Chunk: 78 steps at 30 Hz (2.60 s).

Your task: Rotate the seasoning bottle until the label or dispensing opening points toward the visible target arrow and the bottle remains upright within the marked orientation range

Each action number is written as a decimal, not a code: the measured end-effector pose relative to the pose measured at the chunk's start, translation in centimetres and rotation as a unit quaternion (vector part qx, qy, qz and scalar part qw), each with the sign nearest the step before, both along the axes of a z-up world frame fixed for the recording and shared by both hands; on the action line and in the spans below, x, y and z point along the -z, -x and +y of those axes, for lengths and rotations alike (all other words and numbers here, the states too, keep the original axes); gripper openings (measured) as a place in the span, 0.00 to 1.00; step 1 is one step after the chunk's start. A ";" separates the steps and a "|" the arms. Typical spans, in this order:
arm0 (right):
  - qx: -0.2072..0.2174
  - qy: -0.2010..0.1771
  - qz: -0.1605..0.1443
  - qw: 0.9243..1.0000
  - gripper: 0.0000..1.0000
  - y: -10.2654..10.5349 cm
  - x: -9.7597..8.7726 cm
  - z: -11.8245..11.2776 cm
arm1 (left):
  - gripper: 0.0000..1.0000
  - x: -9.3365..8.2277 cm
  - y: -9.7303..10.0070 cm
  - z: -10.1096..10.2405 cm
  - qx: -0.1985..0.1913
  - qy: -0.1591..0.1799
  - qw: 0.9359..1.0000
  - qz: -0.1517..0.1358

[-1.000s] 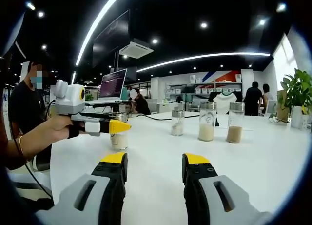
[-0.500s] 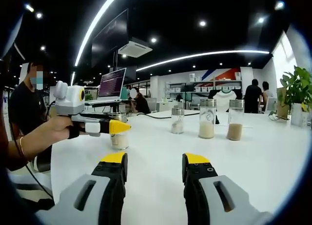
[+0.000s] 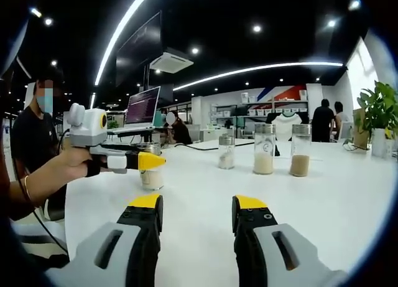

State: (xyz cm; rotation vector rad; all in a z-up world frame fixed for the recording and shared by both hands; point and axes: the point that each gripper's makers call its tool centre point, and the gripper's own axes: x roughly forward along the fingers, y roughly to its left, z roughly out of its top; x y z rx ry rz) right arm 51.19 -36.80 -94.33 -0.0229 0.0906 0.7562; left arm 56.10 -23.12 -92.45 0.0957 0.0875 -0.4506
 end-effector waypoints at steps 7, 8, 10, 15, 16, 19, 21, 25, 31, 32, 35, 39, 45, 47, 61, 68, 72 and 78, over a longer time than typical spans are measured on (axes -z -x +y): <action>-0.005 -0.005 -0.003 1.000 0.43 0.0 -0.3 0.3 | 0.42 0.1 -0.1 0.1 -0.002 -0.001 1.000 0.003; -0.005 -0.005 -0.003 1.000 0.43 0.0 -0.3 0.2 | 0.44 0.1 -0.1 0.1 -0.003 -0.001 1.000 0.004; -0.006 -0.005 -0.002 1.000 0.43 0.0 -0.3 0.2 | 0.45 0.3 -0.1 0.3 -0.008 -0.001 1.000 0.008; -0.005 -0.003 -0.001 1.000 0.43 0.1 -0.2 0.0 | 0.39 0.0 0.2 0.5 -0.011 0.007 1.000 0.002; -0.005 -0.003 -0.001 1.000 0.43 0.1 -0.2 0.0 | 0.40 0.0 0.2 0.5 -0.011 0.007 1.000 0.003; -0.005 -0.006 0.000 1.000 0.43 0.1 -0.3 0.0 | 0.46 0.0 0.2 0.5 -0.014 0.002 1.000 0.006; -0.002 -0.011 -0.003 1.000 0.43 0.0 -0.5 -0.1 | 0.49 0.1 0.3 0.6 -0.019 0.003 1.000 0.010; -0.005 -0.011 -0.006 1.000 0.43 -0.1 -0.7 -0.2 | 0.53 -0.2 0.3 0.8 -0.028 0.003 1.000 0.009; -0.003 -0.018 -0.012 1.000 0.44 0.1 -2.0 -0.8 | 0.57 -1.1 0.9 0.5 -0.025 -0.008 1.000 -0.001; -0.003 -0.019 -0.014 1.000 0.45 0.1 -2.2 -0.8 | 0.58 -1.3 1.0 0.5 -0.027 -0.007 1.000 -0.002; -0.004 -0.040 -0.007 0.999 0.48 0.3 -3.2 -1.1 | 0.61 -2.2 0.9 0.8 -0.033 0.008 0.999 -0.009; -0.006 -0.049 -0.015 0.999 0.50 0.4 -4.2 -1.3 | 0.62 -3.5 0.8 1.0 -0.044 0.018 0.999 -0.023; -0.007 -0.050 -0.005 0.999 0.57 0.4 -4.2 -1.6 | 0.68 -4.3 1.0 0.5 -0.045 0.026 0.998 -0.027; 0.000 -0.051 -0.002 0.999 0.60 0.3 -4.1 -1.9 | 0.68 -4.3 1.0 0.2 -0.042 0.027 0.998 -0.027; 0.026 -0.051 -0.008 0.998 0.62 0.0 -4.6 -4.3 | 0.69 -2.7 1.0 -0.2 -0.051 0.033 0.998 0.001; 0.033 -0.053 -0.005 0.998 0.64 -0.1 -4.5 -5.1 | 0.69 -3.3 1.1 -0.8 -0.049 0.028 0.998 -0.003; 0.037 -0.053 -0.004 0.998 0.64 -0.2 -4.4 -5.5 | 0.69 -3.7 0.9 -0.7 -0.057 0.021 0.998 -0.014; 0.038 -0.051 -0.004 0.998 0.64 -0.2 -4.4 -5.9 | 0.70 -4.5 0.4 -1.0 -0.067 0.020 0.997 -0.019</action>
